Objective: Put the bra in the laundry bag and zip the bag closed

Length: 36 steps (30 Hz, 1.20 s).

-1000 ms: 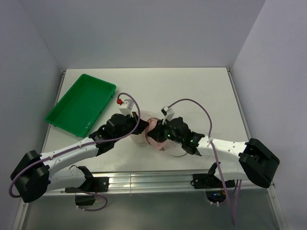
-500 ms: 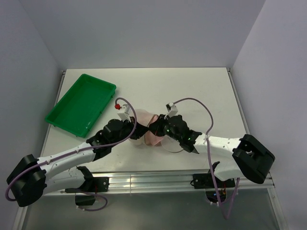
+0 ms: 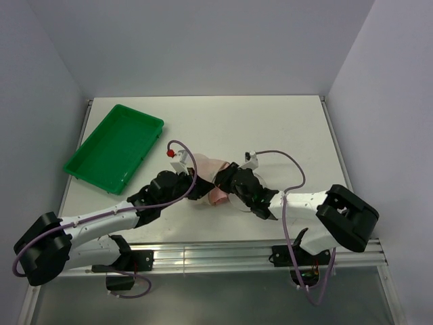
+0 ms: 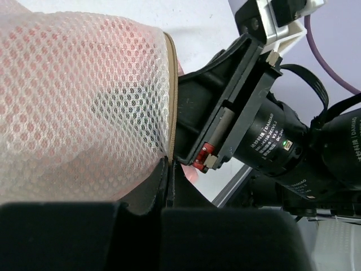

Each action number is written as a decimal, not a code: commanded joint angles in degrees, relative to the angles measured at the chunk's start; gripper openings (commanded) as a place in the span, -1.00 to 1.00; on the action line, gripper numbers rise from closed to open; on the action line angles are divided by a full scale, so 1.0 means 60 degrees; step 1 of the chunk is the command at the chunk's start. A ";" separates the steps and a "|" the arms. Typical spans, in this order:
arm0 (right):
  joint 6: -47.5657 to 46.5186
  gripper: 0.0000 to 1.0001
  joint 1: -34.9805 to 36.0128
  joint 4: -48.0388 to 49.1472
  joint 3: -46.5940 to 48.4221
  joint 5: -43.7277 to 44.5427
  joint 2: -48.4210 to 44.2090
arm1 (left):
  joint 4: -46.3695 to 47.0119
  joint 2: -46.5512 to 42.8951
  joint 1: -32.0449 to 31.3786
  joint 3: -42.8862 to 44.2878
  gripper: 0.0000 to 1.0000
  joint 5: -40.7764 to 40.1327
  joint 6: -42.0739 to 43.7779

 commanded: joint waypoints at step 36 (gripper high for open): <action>-0.0801 -1.00 0.0255 -0.0204 -0.0602 -0.0270 -0.1552 | 0.1386 0.0546 0.0286 -0.0167 -1.00 -0.0104 -0.1349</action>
